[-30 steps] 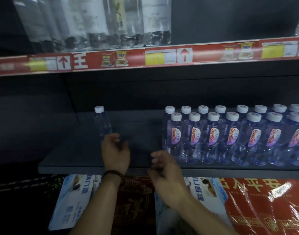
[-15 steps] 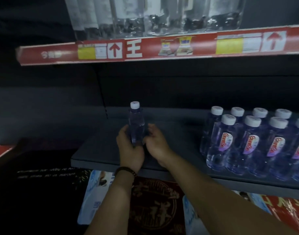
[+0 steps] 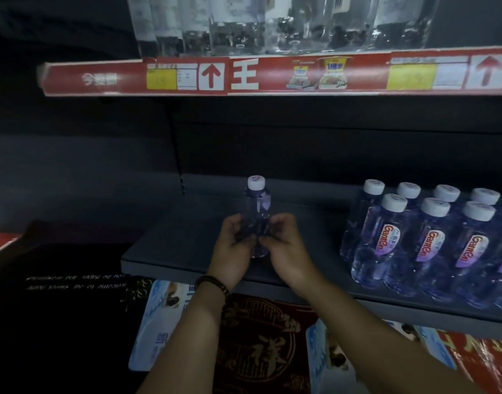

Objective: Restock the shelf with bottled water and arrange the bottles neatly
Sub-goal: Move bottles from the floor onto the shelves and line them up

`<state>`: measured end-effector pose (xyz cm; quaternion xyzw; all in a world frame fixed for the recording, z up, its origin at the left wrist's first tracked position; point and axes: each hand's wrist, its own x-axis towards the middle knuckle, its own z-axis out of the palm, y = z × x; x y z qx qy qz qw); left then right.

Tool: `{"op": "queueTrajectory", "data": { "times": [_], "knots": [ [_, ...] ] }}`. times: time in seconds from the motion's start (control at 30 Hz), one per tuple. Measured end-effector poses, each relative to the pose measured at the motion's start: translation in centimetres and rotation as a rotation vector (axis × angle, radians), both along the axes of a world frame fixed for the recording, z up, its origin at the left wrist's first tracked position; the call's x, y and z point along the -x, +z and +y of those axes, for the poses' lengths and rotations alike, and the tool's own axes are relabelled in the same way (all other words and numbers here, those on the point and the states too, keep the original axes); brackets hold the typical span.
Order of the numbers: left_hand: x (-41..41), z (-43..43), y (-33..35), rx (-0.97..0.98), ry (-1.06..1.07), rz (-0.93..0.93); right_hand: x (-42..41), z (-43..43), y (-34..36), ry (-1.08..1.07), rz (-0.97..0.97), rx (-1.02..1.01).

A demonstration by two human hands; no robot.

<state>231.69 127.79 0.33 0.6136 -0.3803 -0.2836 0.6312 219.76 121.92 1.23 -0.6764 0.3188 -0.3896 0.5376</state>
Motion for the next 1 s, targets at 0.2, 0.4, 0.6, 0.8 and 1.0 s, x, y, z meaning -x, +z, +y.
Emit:
{"op": "queueTrajectory", "data": {
  "times": [0.2, 0.4, 0.6, 0.8, 1.0],
  "knots": [
    [2.5, 0.0, 0.5, -0.066, -0.119, -0.060, 5.3, 2.1, -1.2, 0.001, 0.009, 0.074],
    [5.5, -0.6, 0.7, -0.056, -0.227, -0.024, 9.9, 3.2, -2.2, -0.069, 0.139, 0.179],
    [7.7, -1.4, 0.7, -0.040, -0.266, -0.148, 12.0, 4.0, -1.7, -0.056, 0.142, 0.150],
    [9.6, -2.0, 0.7, -0.030, -0.281, -0.238, 13.8, 4.7, -1.6, -0.082, 0.238, 0.162],
    [11.5, -2.7, 0.8, -0.006, -0.280, -0.277, 14.7, 4.7, -1.8, -0.105, 0.288, 0.113]
  ]
}}
